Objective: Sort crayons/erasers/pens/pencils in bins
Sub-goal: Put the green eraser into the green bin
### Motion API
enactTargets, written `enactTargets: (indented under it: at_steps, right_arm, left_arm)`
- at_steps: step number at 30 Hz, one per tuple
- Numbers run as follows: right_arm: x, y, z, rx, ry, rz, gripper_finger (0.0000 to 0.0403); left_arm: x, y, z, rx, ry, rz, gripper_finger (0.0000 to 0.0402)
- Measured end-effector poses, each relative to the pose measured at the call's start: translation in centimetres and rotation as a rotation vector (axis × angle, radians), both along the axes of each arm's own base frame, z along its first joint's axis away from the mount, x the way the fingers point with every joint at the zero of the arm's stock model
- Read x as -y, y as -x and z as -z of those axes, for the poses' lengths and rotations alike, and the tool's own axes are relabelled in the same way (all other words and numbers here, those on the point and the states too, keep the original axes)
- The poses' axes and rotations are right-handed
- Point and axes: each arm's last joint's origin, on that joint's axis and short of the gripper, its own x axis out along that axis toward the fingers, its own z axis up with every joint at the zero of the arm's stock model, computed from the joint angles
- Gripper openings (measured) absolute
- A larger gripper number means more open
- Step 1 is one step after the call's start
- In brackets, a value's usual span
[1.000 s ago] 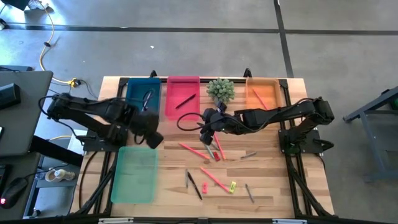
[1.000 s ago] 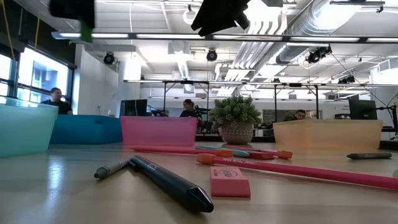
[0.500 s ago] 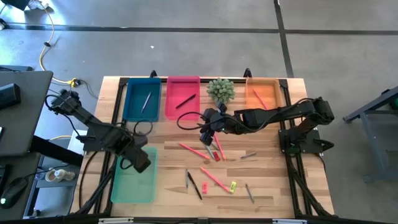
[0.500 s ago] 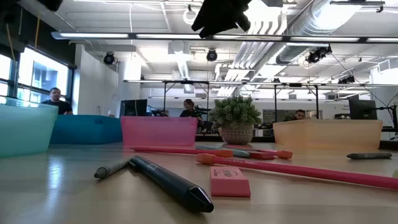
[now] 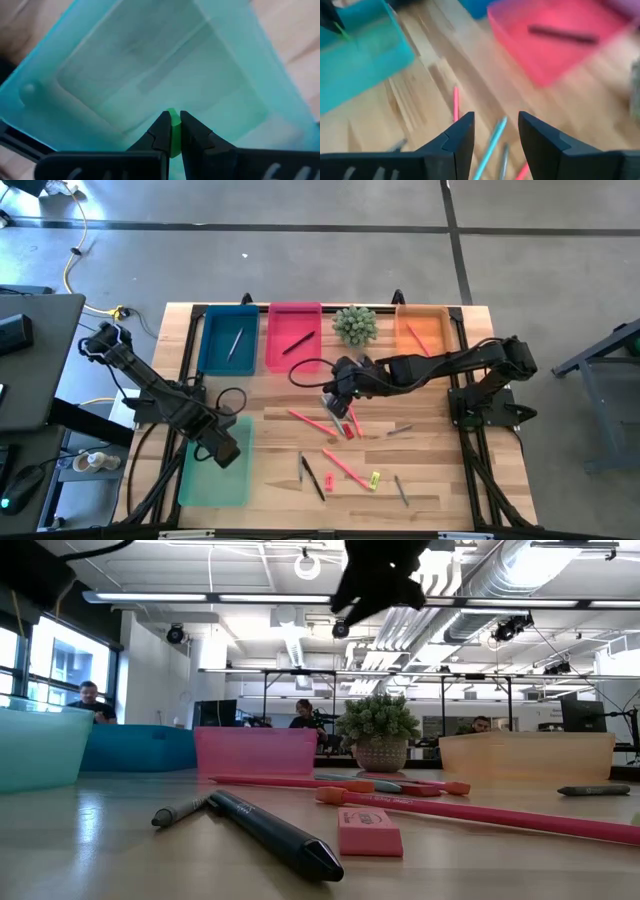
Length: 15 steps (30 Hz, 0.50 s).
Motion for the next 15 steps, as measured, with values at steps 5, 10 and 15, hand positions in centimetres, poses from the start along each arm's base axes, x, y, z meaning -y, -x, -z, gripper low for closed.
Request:
enactTargets:
  at_steps: [5, 10, 15]
  right_arm:
    - [-0.4, 1.2, 0.9, -0.123, -0.154, 0.082, 0.0145]
    - [-1.4, 2.3, 1.5, -0.221, -0.229, 0.163, 0.0145]
    - [-2.3, 3.1, 1.8, -0.273, -0.282, 0.235, 0.0145]
  left_arm:
    - [-0.2, 0.4, 1.2, -0.026, 0.002, 0.005, 0.0007]
    - [-0.3, 0.6, 1.9, -0.033, 0.014, 0.055, 0.0008]
    - [-0.3, 0.6, 1.9, -0.027, 0.008, 0.065, 0.0025]
